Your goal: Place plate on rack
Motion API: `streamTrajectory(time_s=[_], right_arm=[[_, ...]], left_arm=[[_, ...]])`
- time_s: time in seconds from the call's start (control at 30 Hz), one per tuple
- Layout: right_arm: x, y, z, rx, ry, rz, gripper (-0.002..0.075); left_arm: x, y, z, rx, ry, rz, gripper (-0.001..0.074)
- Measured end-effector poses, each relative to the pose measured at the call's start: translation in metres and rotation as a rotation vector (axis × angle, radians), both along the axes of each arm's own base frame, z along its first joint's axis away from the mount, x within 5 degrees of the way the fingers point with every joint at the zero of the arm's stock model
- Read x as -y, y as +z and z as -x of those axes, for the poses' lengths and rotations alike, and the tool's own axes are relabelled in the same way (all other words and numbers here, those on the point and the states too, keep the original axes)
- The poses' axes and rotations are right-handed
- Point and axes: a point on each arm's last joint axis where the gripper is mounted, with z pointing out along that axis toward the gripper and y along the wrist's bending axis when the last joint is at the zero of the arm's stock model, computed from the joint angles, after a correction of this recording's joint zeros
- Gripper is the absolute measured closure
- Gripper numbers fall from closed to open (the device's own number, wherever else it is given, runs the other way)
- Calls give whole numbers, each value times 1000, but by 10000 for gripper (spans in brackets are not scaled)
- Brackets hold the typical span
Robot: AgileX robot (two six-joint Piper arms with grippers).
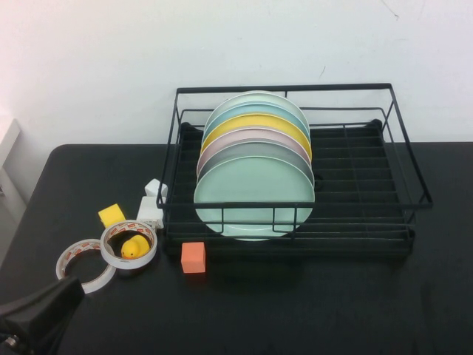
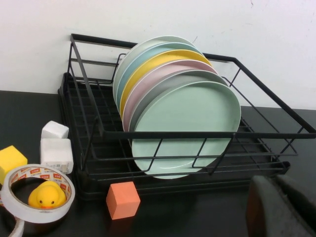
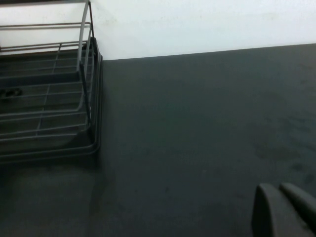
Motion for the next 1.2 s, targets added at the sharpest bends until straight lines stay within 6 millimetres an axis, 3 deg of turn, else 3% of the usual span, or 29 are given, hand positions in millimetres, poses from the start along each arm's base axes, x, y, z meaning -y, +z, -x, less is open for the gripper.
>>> streamTrajectory(time_s=[0.77,0.93,1.2], right_arm=[[0,0,0,-1,1,4,726],[0,0,0,-1,1,4,726],[0,0,0,-1,1,4,726]], left_arm=[[-2,-1,-1,-3,29,-8,737],[-10,-12,-4,-63,140,110,737],[-16,-38,1,78,118,92,737]])
